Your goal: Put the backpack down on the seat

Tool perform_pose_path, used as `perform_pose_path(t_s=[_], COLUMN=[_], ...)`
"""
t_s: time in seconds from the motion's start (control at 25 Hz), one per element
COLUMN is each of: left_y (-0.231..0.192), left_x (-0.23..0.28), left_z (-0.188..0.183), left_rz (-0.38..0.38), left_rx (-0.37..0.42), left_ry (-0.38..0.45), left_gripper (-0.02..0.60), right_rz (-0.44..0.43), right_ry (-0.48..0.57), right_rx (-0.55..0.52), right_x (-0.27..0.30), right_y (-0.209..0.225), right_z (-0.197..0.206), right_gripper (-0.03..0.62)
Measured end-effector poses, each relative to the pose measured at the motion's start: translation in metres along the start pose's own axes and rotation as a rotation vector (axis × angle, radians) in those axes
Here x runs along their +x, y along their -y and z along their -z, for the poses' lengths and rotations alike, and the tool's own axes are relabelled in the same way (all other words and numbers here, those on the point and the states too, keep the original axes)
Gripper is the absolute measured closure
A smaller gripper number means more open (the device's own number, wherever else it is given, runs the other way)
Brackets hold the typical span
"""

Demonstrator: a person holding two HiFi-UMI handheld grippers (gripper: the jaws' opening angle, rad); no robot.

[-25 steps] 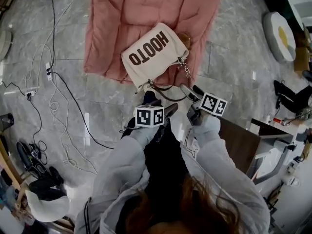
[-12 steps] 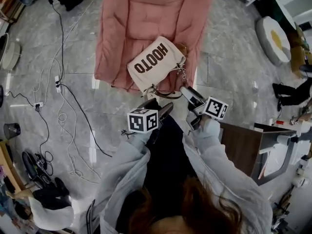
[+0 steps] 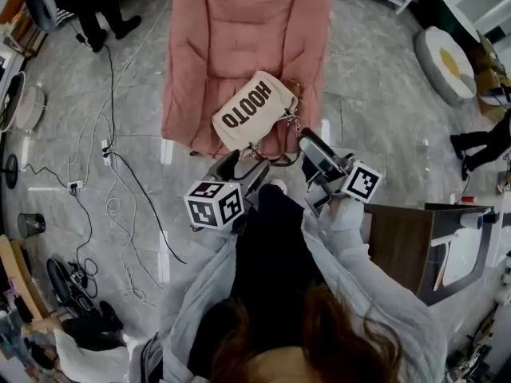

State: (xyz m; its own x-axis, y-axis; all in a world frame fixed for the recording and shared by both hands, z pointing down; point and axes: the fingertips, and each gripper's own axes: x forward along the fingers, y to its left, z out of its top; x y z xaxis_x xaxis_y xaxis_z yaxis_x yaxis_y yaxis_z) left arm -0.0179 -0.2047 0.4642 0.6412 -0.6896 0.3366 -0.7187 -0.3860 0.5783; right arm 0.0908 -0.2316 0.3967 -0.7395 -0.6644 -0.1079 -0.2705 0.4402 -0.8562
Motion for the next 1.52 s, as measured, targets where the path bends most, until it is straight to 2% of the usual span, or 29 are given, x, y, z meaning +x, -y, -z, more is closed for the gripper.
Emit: perform_pose_path(t_s=[0.12,0.16,0.2,0.24,0.28,0.32,0.4,0.52,0.68,0.76,0.88,1.08,1.24,1.52], left_y=[0.014,0.020,0.025,0.030,0.034,0.037,0.044,0.053,0.056,0.055,0.058,0.056,0.049,0.036], left_x=[-0.007,-0.008,-0.009,-0.010,-0.011,-0.011,-0.009,-0.004,0.003,0.006,0.010,0.014,0.017,0.016], left_z=[-0.023,-0.030,-0.037,-0.044,-0.051,-0.057,-0.067,-0.075,-0.074,-0.073,-0.071,-0.072,-0.070,-0.062], left_rz=[0.001,0.005,0.003,-0.007,-0.021,-0.031,-0.033,-0.021,-0.032,-0.032,-0.037,-0.053,-0.073,-0.106], left_rx=[0.092,0.114,0.132,0.148,0.166,0.185,0.213,0.247,0.326,0.335,0.369,0.398,0.344,0.307], left_ry=[0.057,0.080,0.106,0.136,0.169,0.198,0.231,0.251,0.247,0.236,0.229,0.229,0.223,0.197], left_gripper=[0.215,0.216,0.227,0.305,0.438,0.491,0.522,0.554,0.561,0.561,0.561,0.561,0.561,0.561], right_rz=[-0.062,-0.071,-0.070,-0.059,-0.039,-0.012,0.040,0.115,0.267,0.314,0.358,0.448,0.427,0.441], right_ry=[0.048,0.062,0.073,0.079,0.084,0.087,0.082,0.060,0.017,0.006,0.001,-0.081,-0.118,-0.161], right_rx=[-0.019,-0.026,-0.037,-0.052,-0.071,-0.092,-0.152,-0.288,-0.569,-0.641,-0.688,-0.805,-0.820,-0.825], right_x=[-0.006,-0.008,-0.010,-0.013,-0.016,-0.020,-0.025,-0.033,-0.048,-0.057,-0.067,-0.071,-0.068,-0.062], right_y=[-0.022,-0.027,-0.030,-0.031,-0.030,-0.028,-0.022,-0.014,0.009,0.017,0.026,0.036,0.037,0.041], right_z=[-0.014,-0.018,-0.021,-0.023,-0.025,-0.026,-0.031,-0.039,-0.043,-0.047,-0.055,-0.057,-0.052,-0.045], right_gripper=[0.190,0.229,0.298,0.373,0.423,0.468,0.585,0.588,0.588,0.588,0.588,0.588,0.588,0.588])
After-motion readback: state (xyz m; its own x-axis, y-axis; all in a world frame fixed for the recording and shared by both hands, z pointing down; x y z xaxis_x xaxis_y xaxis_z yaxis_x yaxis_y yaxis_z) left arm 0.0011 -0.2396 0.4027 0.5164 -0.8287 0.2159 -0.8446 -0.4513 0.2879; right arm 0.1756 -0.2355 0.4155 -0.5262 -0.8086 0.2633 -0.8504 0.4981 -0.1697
